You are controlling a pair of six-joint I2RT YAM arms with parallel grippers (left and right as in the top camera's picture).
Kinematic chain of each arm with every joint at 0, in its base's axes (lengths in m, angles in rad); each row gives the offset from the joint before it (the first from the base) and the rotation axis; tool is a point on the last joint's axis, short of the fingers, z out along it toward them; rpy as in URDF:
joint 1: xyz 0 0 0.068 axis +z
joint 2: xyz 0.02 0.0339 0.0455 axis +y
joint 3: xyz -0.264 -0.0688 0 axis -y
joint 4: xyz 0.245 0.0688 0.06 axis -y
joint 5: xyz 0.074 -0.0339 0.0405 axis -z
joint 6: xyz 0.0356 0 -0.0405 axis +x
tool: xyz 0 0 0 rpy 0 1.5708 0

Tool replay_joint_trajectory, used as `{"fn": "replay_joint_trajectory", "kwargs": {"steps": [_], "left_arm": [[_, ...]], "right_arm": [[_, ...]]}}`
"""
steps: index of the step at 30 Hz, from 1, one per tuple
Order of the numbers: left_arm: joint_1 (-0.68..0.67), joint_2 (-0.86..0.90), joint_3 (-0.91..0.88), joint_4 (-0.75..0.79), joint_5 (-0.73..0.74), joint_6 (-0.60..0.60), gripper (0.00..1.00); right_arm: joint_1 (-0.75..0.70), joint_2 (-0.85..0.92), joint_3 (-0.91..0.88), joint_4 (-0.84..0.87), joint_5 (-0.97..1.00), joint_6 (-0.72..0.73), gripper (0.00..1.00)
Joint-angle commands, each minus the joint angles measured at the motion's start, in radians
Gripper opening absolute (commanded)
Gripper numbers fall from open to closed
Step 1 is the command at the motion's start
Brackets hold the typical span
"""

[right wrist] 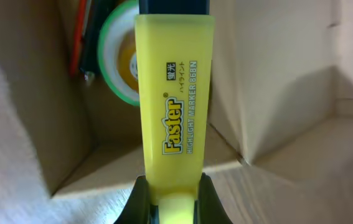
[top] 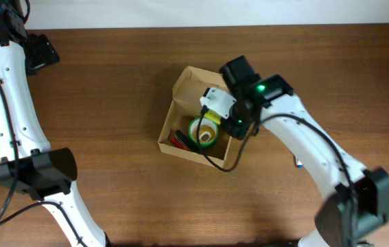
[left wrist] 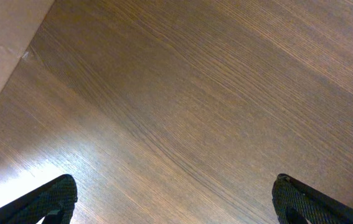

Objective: Pack container
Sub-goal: 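Lower the yellow highlighter into the box, release, and withdraw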

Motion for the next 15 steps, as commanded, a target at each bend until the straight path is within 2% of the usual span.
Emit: {"fn": "replay_joint_trajectory", "kwargs": {"steps": [1, 10, 15], "left_arm": [[0.003, 0.017, -0.003, -0.001, 0.003, 0.004, 1.00], [0.003, 0.017, -0.003, -0.001, 0.003, 0.004, 1.00], [0.003, 0.017, -0.003, -0.001, 0.003, 0.004, 1.00]], "right_arm": [[0.026, 0.035, 0.016, 0.019, -0.001, -0.010, 0.03], [0.178, 0.049, 0.016, 0.079, 0.013, -0.010, 0.04], [0.191, 0.080, 0.016, 0.080, 0.022, 0.006, 0.04]]}}
